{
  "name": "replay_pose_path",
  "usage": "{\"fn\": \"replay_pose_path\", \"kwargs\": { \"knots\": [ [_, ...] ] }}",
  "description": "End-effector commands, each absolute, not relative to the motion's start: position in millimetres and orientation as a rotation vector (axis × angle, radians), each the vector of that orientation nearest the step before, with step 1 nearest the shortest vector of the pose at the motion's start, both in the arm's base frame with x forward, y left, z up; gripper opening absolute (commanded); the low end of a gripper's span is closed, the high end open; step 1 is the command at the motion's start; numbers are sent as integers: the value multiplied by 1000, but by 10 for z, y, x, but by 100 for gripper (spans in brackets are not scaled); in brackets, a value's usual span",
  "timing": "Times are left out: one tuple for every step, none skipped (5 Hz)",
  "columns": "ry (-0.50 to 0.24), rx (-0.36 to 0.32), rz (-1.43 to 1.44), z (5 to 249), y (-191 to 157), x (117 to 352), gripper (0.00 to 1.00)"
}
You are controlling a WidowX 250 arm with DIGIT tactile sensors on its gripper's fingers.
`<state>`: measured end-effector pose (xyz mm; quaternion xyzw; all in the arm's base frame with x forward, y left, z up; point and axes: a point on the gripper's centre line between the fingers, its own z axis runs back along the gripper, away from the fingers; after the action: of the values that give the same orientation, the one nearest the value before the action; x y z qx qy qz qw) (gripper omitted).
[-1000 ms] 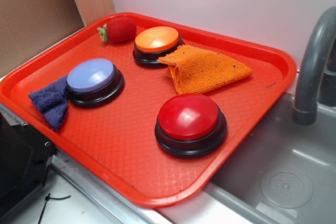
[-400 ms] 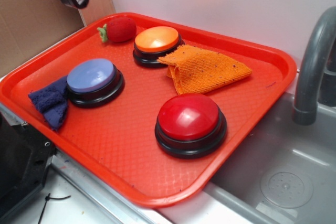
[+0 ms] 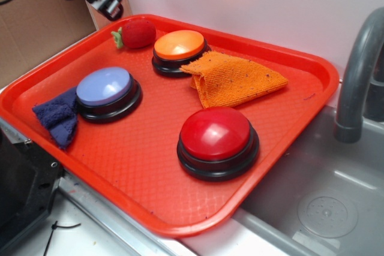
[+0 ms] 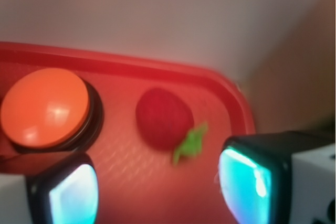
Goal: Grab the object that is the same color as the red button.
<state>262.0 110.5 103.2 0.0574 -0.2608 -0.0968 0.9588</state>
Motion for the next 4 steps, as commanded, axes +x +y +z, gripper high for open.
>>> {"fn": "replay_pose_path", "kwargs": {
  "knots": [
    [-579,135,-304,823,1292,3121,100],
    [-530,134,-316,641,1319,3240,100],
    [-486,112,-362,463,1310,3291,100],
    [-493,0,-412,448,1286,3247,100]
  ]
}}
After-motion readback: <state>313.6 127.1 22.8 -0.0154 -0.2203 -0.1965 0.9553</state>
